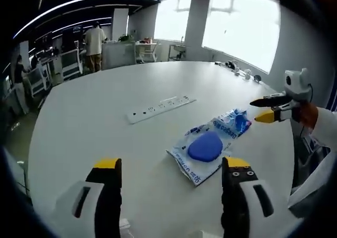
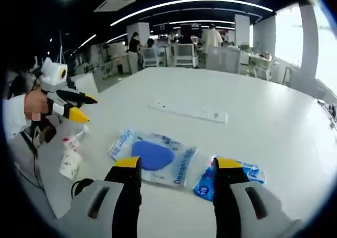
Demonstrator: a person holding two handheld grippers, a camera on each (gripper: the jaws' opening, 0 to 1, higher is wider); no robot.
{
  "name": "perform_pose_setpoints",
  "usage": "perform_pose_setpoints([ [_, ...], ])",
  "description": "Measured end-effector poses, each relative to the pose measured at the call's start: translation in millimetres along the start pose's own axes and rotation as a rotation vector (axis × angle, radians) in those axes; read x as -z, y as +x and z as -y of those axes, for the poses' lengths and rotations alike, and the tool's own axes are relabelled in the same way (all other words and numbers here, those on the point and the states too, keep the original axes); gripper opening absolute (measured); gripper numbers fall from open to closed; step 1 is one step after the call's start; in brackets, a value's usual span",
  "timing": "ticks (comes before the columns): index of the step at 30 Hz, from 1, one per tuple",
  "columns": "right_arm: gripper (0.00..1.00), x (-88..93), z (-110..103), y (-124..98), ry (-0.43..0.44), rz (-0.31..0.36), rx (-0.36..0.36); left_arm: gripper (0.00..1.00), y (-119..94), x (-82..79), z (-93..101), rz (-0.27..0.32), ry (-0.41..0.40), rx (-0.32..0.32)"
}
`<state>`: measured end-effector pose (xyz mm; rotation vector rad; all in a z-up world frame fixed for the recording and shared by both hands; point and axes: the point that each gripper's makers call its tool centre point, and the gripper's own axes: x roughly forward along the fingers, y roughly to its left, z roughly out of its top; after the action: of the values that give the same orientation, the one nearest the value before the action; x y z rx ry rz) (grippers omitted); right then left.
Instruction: Arrange the tabletop items into an orderly group along one side of the table until the central work area is clear of visible clutter.
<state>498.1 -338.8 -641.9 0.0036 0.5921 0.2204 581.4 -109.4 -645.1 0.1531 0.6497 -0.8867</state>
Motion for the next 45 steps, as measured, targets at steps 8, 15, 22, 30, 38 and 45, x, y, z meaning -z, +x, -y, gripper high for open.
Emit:
perform_pose_setpoints([
  [8,0.58,-3.4,-8,-12,0.018,0.018,-0.019,0.82,-26,-3.0,3.1,0.024,0.024,-0.007],
  [15,0.63,-0.7,-23,-21,0.015,0.01,-0.043,0.84,-47,0.7,5.2,0.034,0.034,-0.014],
  [22,0.63,6.7,-43,-25,0.005,-0.008,-0.073,0.85,-66,9.2,11.6,0.038,0.035,-0.013],
  [30,0.62,14.0,-66,-28,-0.009,-0.026,-0.11,0.85,-86,28.5,17.1,0.029,0.021,-0.023],
  [38,0.62,22.7,-86,-30,-0.023,-0.051,-0.141,0.85,-104,42.3,21.6,0.032,0.007,-0.034],
  [45,0.62,37.7,-106,-28,-0.039,-0.088,-0.176,0.84,-118,56.5,27.0,0.034,-0.014,-0.042],
])
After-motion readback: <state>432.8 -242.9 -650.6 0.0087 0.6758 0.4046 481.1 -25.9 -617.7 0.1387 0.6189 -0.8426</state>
